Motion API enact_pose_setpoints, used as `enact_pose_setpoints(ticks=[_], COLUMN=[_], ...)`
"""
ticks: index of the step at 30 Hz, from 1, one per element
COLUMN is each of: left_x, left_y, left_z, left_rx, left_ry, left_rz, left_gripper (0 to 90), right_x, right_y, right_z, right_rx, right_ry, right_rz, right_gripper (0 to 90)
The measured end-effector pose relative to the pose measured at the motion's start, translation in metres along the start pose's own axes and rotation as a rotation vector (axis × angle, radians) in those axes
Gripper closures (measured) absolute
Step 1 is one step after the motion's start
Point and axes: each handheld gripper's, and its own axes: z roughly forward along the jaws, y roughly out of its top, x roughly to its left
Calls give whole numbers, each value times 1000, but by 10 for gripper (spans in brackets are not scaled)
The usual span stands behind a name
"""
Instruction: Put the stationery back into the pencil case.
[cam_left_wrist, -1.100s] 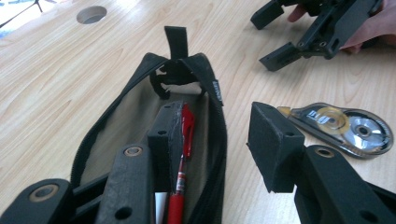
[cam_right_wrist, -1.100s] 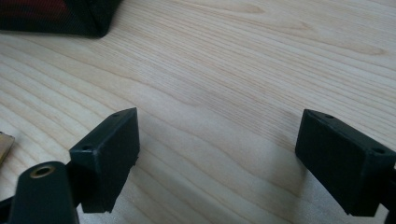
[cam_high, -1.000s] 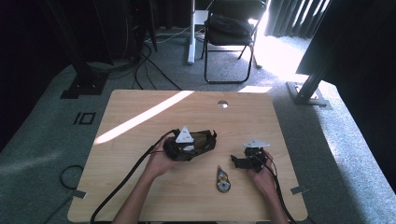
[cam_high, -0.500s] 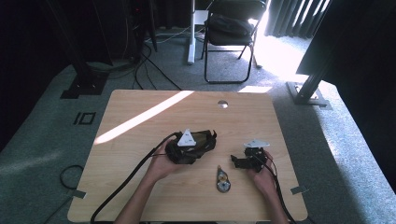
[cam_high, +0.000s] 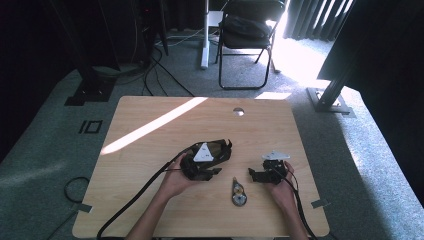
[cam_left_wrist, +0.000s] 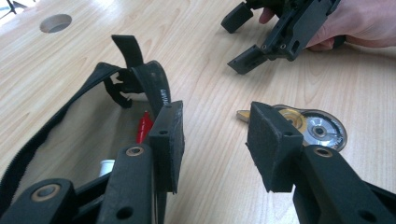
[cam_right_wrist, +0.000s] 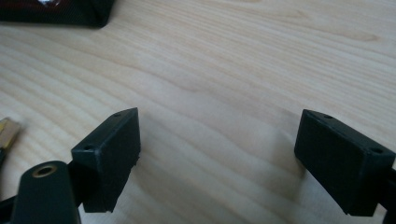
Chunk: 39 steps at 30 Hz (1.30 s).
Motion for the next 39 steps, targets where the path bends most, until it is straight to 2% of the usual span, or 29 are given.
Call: enact_pose_setpoints(ticks=[4,10,18,21,31,39], left_x=[-5,-11,-16,-18,-16,-15], left_y=[-1,-4,-5,-7,-10,-11], left_z=[5,12,13,13,11,11], left_rx=[8,19,24,30,26,31], left_ry=[-23,-46,-62,-63,-55,-52], left_rz=[6,14,17,20,4,3], left_gripper=[595,626,642,636,606,602], right_x=[8,21,32,37,55,63], right_y=[-1,-5,-19,-25,-41,-41], right_z=[-6,-21,-43,-48,-59,-55], right_rx=[10,-11,-48,-43,-22,-14], right_ry=[-27,-20,14,26,69,88], right_rz=[-35,-87,-94,-104,-162,-200], right_gripper=[187,247,264,262,226,215])
